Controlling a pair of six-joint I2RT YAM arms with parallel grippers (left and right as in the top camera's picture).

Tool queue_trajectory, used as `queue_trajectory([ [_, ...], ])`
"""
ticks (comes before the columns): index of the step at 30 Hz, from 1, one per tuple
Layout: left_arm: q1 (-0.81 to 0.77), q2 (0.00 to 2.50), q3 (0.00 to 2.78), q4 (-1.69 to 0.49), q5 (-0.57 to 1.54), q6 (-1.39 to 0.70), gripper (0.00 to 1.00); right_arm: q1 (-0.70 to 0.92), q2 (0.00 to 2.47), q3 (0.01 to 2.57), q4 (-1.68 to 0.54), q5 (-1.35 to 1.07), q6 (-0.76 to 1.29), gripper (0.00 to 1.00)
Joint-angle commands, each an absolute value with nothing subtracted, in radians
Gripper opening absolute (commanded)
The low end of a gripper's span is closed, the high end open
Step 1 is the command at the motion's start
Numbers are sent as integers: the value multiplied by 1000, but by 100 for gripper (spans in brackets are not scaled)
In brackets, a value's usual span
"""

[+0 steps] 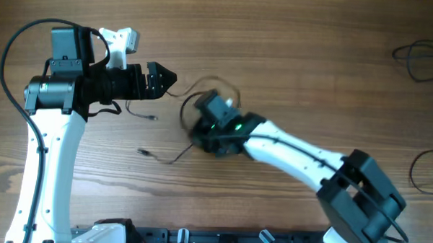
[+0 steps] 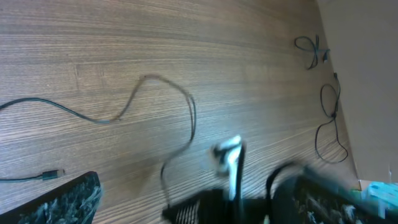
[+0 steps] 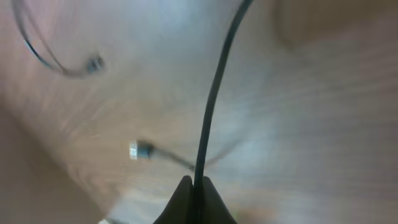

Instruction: Untangle cables

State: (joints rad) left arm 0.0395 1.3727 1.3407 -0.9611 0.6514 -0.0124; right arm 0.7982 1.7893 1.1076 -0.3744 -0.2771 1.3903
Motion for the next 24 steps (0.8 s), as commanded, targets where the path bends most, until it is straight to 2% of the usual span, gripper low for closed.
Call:
queue_trajectory([
  [1,41,1370,1341,-959,648,-7,100,583,1721,1170,-451,-197,1080,4],
  [5,41,1370,1341,-959,648,-7,100,341,1490,1207,-618,-86,928,5],
  [8,41,1370,1341,-959,648,-7,100,273,1327,1207,-669,26,756,5],
  [10,41,1370,1341,-959,648,-7,100,248,1181,1207,-673,87,549,5],
  [13,41,1370,1341,-959,648,-7,100,247,1053,1207,-671,178,431,5],
  [15,41,1370,1341,-959,648,-7,100,248,1040,1207,-663,134,391,4],
  [20,41,1370,1341,-959,648,-7,100,256,1201,1202,-587,-223,196,4],
  [24,41,1370,1341,-959,648,-7,100,305,1386,1202,-443,-255,160,5],
])
